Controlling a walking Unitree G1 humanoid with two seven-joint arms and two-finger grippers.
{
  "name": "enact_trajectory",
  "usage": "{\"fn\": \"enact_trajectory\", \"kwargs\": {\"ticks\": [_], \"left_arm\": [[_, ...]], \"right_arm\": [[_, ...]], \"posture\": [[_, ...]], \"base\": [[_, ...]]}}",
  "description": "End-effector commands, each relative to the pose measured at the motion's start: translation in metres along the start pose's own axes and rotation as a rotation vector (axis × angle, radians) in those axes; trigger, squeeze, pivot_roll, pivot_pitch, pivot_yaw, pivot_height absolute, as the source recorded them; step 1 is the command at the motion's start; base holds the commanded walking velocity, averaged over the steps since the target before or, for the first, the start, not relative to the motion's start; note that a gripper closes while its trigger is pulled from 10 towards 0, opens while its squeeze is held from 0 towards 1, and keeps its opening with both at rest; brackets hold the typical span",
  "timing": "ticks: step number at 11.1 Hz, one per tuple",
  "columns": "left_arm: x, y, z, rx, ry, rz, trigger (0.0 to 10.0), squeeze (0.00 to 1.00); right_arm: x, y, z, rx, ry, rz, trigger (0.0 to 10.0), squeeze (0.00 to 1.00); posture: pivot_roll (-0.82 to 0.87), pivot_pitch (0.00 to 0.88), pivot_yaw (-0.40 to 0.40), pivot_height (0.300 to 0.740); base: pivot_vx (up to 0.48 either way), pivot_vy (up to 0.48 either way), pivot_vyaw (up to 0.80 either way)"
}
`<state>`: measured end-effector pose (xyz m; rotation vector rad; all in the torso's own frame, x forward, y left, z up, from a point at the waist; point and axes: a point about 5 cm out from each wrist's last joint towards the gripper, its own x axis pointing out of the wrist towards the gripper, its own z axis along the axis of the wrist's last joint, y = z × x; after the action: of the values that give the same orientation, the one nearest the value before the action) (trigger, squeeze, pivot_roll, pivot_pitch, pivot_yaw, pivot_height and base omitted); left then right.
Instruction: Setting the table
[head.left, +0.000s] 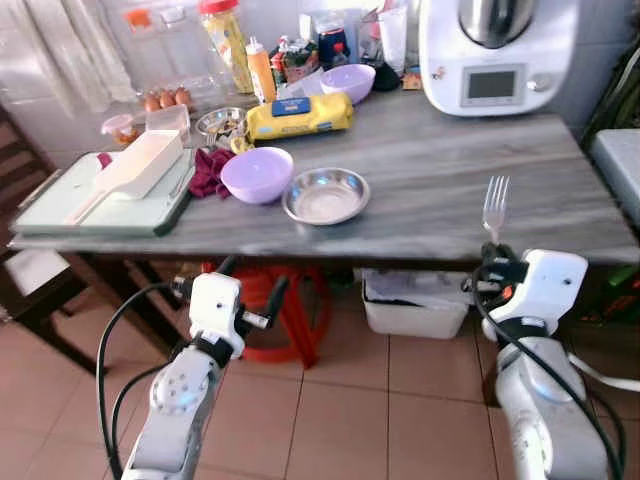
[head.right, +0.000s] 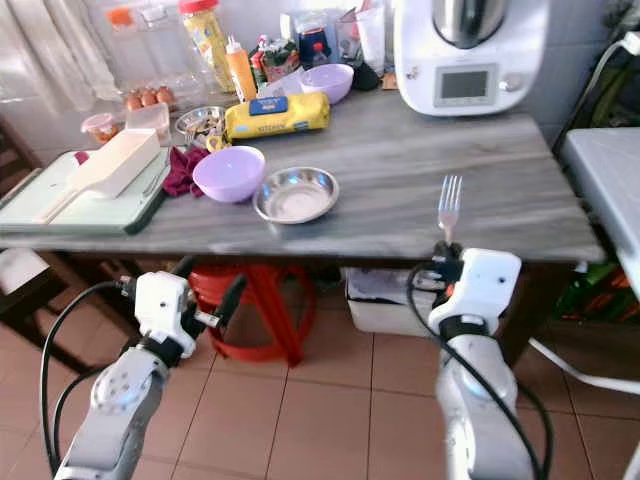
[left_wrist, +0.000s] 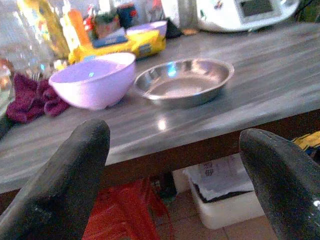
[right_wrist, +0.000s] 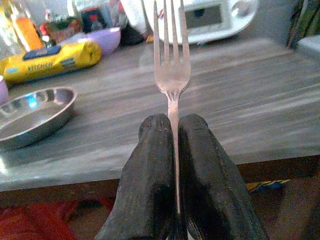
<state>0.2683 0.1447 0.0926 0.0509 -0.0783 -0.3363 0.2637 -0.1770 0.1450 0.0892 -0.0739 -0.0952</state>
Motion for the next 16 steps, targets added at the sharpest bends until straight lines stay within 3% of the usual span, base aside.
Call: {"fn": "enact_trajectory", "kwargs": {"ticks": [1,10,16], "left_arm": [[-0.001,0.005,0.001,0.005,0.005,0.008,10.0,0.0],[-0.005,0.002,-0.002,0.008,0.021,-0.021,10.0,0.0],[-0.018,0.009,0.0,0.035,0.021,-0.069,10.0,0.0]], "right_arm": [[0.001,0.006,0.004,0.002,-0.015,0.026,10.0,0.0],[0.002,0.008,0.002,-0.001,-0.012,0.022,10.0,0.0],[0.001,0.01,-0.001,0.015,-0.002,0.023,10.0,0.0]], "posture": [[-0.11,0.095,0.141,0.74],[-0.11,0.102,0.139,0.74],[-0.1,0.11,0.145,0.74]], "base": [[0.356,0.0,0.0],[0.346,0.0,0.0],[0.0,0.0,0.0]]}}
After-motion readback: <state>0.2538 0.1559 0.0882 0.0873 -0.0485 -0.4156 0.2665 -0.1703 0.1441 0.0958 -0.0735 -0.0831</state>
